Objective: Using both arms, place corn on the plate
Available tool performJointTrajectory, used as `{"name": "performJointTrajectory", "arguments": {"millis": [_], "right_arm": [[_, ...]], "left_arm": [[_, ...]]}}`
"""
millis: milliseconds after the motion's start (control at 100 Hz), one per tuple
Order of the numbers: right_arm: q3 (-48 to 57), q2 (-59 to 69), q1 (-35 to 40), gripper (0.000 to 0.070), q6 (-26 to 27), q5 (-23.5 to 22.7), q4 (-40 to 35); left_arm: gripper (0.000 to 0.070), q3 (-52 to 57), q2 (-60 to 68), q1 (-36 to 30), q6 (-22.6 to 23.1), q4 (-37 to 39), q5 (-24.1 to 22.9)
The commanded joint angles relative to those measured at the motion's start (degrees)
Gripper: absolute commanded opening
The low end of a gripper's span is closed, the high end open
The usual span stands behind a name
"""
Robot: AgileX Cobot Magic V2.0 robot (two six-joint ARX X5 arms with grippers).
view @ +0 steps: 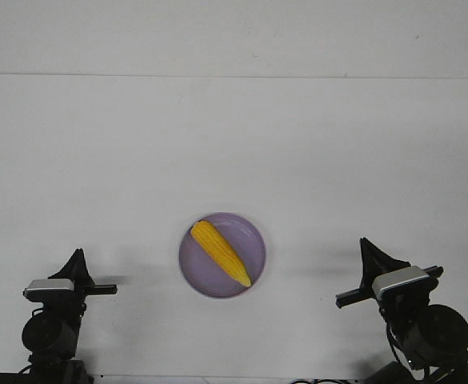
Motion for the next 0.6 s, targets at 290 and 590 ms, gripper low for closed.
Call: {"name": "performJointTrajectory", "arguments": {"millis": [290, 590], "right_arm": [[-27.06, -15.34, -27.26, 0.0012, -2.71, -18.93, 17.53], [-35.15, -19.93, -28.59, 0.0012, -2.69, -18.88, 16.74]], "left_arm": [[0.0015, -1.18, -0.04, 0.07, -0.55, 0.85, -0.24], [0.0015, -1.18, -0.04, 0.07, -0.55, 0.85, -0.24]]}}
